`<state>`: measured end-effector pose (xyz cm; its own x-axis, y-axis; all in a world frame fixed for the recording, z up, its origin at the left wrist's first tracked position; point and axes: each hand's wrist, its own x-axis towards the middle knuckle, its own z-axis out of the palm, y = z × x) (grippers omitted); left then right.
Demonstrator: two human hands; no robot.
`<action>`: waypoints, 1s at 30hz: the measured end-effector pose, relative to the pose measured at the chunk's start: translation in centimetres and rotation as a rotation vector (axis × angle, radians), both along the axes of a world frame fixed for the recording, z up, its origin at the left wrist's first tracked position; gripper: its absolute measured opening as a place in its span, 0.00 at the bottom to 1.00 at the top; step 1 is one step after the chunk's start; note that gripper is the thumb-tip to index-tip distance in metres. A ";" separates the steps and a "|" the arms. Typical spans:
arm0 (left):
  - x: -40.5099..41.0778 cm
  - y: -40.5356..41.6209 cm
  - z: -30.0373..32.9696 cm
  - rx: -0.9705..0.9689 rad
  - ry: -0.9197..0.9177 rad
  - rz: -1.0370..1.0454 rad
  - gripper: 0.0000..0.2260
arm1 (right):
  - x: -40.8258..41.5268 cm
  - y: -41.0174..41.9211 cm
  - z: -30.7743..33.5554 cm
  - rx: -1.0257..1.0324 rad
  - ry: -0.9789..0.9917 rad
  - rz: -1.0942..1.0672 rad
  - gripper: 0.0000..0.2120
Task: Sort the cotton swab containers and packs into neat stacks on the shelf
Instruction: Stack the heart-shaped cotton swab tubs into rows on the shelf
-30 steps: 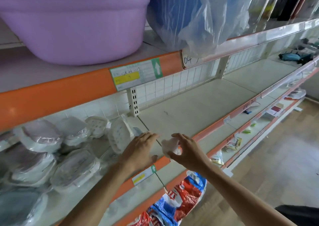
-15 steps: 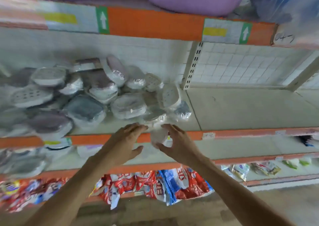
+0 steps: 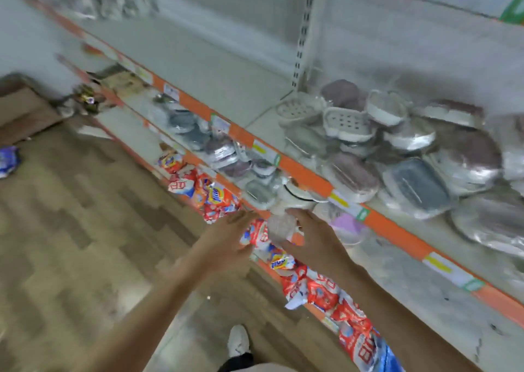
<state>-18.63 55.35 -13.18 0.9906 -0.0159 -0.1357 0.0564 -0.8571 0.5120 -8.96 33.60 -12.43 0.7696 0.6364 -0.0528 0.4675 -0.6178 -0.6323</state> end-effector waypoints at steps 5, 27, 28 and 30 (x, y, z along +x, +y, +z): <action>-3.7 8.5 -2.0 -0.020 0.079 0.229 0.33 | 0.7 11.7 -2.9 -0.036 0.042 0.169 0.28; 1.4 40.1 -5.1 -0.054 0.142 0.664 0.29 | 9.9 49.8 -6.8 -0.052 0.171 0.419 0.33; 1.8 41.9 -4.7 -0.045 0.141 0.677 0.29 | 10.4 51.6 -6.6 -0.052 0.170 0.433 0.34; 2.3 45.3 -4.4 -0.041 0.131 0.703 0.29 | 11.2 55.2 -6.4 -0.056 0.168 0.451 0.35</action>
<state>-16.35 100.63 -17.55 0.7440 0.6124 -0.2675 0.6515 -0.5757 0.4941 2.25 88.78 -18.83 0.3957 0.8970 -0.1967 0.5907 -0.4127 -0.6934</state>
